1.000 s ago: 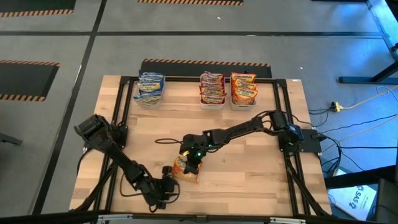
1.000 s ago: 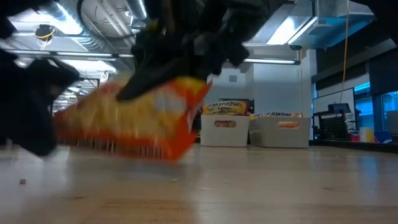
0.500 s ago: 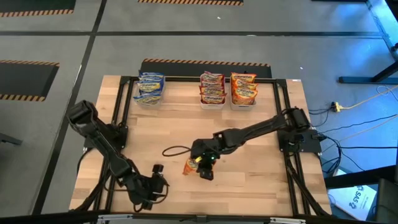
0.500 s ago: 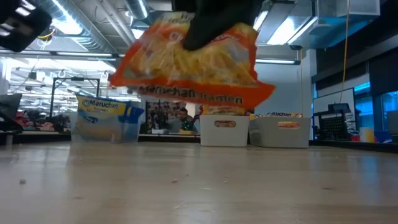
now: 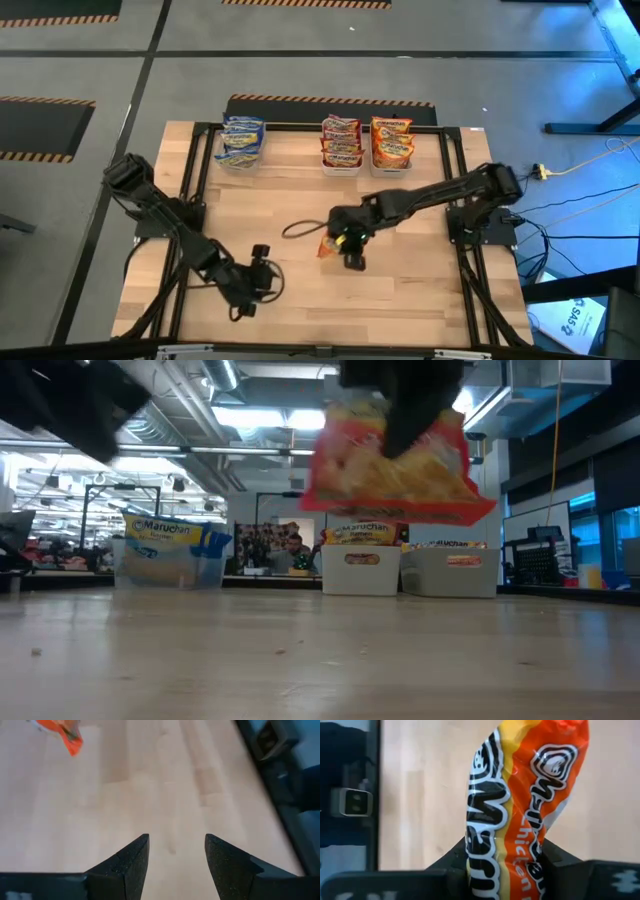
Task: Sort Maruchan noodles
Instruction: Put the orange noodle pack into the gray bin
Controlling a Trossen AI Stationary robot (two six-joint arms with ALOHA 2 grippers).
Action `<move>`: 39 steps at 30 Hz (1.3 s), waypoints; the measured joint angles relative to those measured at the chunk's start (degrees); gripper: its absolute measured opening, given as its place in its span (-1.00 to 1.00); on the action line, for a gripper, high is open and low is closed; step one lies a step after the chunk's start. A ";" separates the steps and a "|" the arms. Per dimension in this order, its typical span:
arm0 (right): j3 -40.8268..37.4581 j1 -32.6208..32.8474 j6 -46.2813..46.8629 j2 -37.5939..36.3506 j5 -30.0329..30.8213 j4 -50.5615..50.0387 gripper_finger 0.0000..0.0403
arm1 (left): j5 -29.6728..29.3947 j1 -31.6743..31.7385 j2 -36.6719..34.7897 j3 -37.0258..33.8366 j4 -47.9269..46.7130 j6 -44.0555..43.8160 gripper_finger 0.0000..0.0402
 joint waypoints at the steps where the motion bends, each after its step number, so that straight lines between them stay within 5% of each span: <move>1: -2.04 -0.77 -0.23 -1.68 0.36 0.07 -0.49 | 0.44 0.91 0.00 0.00 -0.46 1.08 -0.06; 11: -22.51 -14.27 -1.79 -24.01 5.28 0.80 -0.48 | 4.88 11.23 -2.17 0.01 -5.77 8.80 -0.06; 21: -24.64 -30.40 -11.45 -40.48 10.66 -4.18 -0.44 | 5.90 15.65 -7.12 0.04 -8.34 13.14 -0.06; 28: -24.64 -38.70 -20.46 -40.59 20.38 -4.01 -0.47 | 5.61 15.09 -7.50 -0.02 -7.99 13.10 -0.06; 34: -24.64 -45.04 -30.04 -36.67 18.95 -3.13 -0.45 | 4.18 14.47 -7.50 -0.02 -6.71 12.42 -0.06; 39: -24.64 -52.36 -37.97 -32.15 11.28 -2.27 -0.39 | 3.78 14.65 -7.50 -0.02 -6.68 10.32 -0.06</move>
